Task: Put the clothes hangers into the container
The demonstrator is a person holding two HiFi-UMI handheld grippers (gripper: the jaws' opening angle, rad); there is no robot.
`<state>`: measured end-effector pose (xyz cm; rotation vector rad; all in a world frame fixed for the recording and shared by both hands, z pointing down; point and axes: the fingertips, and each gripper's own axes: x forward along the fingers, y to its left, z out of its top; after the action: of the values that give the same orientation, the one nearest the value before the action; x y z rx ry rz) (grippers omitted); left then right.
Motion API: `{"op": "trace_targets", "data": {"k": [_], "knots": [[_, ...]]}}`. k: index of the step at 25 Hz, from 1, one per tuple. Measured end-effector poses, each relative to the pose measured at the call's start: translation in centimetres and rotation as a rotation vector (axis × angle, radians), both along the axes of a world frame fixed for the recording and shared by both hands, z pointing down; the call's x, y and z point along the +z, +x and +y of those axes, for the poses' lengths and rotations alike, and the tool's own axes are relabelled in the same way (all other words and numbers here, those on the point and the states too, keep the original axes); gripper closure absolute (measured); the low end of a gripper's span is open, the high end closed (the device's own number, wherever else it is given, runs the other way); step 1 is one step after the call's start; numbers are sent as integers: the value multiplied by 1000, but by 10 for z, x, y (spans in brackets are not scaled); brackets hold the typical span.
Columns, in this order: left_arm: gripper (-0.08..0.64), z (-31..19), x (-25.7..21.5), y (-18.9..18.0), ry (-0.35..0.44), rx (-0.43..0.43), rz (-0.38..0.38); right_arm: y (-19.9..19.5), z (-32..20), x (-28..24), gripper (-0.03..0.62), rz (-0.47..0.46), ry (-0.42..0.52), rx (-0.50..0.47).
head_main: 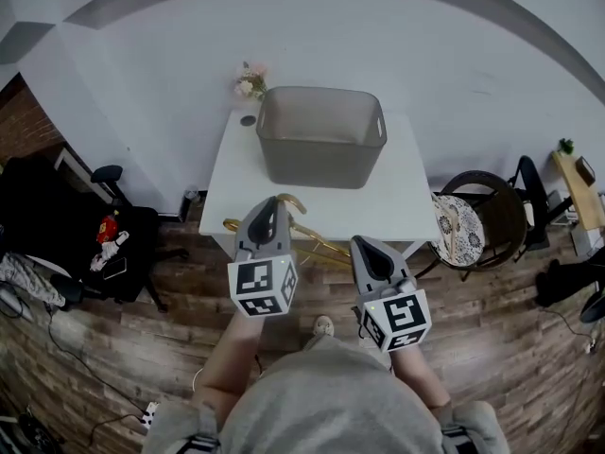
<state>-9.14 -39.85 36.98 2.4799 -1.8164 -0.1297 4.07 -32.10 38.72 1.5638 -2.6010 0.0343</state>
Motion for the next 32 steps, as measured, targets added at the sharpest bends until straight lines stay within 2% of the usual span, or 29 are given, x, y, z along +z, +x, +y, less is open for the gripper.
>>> {"op": "trace_targets", "data": {"k": [14,32], "knots": [[540,-109,-44,39,65,17,-13,14,-80,-2,594,-8,3,-47],[540,-189,-80,77,114,21,-3,39,-137,15,594,-25,-10,-92]]}}
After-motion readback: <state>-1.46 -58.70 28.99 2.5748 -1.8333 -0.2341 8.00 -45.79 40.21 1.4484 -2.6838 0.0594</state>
